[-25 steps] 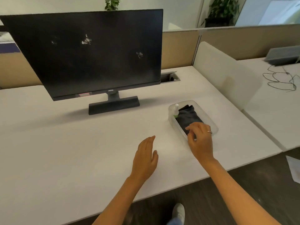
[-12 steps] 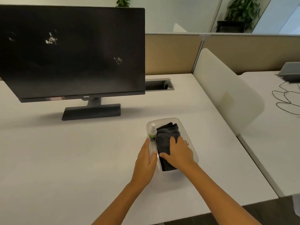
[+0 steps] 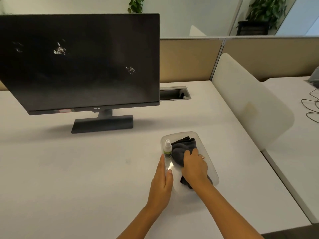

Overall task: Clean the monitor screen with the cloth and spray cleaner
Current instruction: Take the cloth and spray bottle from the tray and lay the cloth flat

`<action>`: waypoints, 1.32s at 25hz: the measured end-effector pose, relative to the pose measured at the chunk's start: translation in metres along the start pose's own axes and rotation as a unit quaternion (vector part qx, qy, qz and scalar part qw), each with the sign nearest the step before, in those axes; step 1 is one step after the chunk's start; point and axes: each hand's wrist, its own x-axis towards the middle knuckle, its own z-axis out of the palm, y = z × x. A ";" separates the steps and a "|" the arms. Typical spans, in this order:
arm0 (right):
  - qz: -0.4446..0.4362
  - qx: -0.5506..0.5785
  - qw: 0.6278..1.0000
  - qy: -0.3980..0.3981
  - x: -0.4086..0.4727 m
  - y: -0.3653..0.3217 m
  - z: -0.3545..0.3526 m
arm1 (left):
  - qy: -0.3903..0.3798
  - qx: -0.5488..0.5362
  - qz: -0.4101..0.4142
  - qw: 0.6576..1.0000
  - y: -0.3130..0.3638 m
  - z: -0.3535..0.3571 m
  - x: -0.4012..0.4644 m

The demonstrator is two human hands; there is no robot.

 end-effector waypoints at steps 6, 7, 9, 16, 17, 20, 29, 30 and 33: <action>0.028 0.040 0.998 0.032 -0.004 -0.002 -0.020 | -0.011 0.006 0.002 1.000 0.002 -0.004 0.000; 0.031 0.042 0.998 0.042 -0.006 -0.002 -0.026 | -0.013 0.004 0.003 1.000 0.003 -0.005 -0.001; 0.034 0.056 0.996 0.052 -0.009 0.001 -0.041 | -0.012 0.006 0.005 1.000 0.005 -0.005 -0.001; 0.049 0.137 0.986 0.083 -0.010 0.022 -0.097 | -0.002 -0.017 -0.046 0.999 0.011 -0.009 -0.005; 0.045 0.152 0.983 0.095 -0.011 0.022 -0.104 | 0.031 0.001 -0.047 0.998 0.013 -0.011 -0.007; 0.023 0.233 0.962 0.141 -0.015 0.021 -0.121 | 0.118 0.024 -0.001 0.993 0.026 -0.024 -0.010; -0.092 0.502 0.858 0.050 -0.043 -0.021 -0.124 | -0.047 -0.310 -0.060 0.948 0.110 -0.044 0.004; -0.103 0.510 0.853 0.042 -0.046 -0.024 -0.123 | -0.036 -0.324 -0.054 0.944 0.109 -0.049 0.002; -0.113 0.513 0.851 0.015 -0.050 -0.032 -0.124 | 0.029 -0.343 -0.053 0.937 0.098 -0.068 -0.006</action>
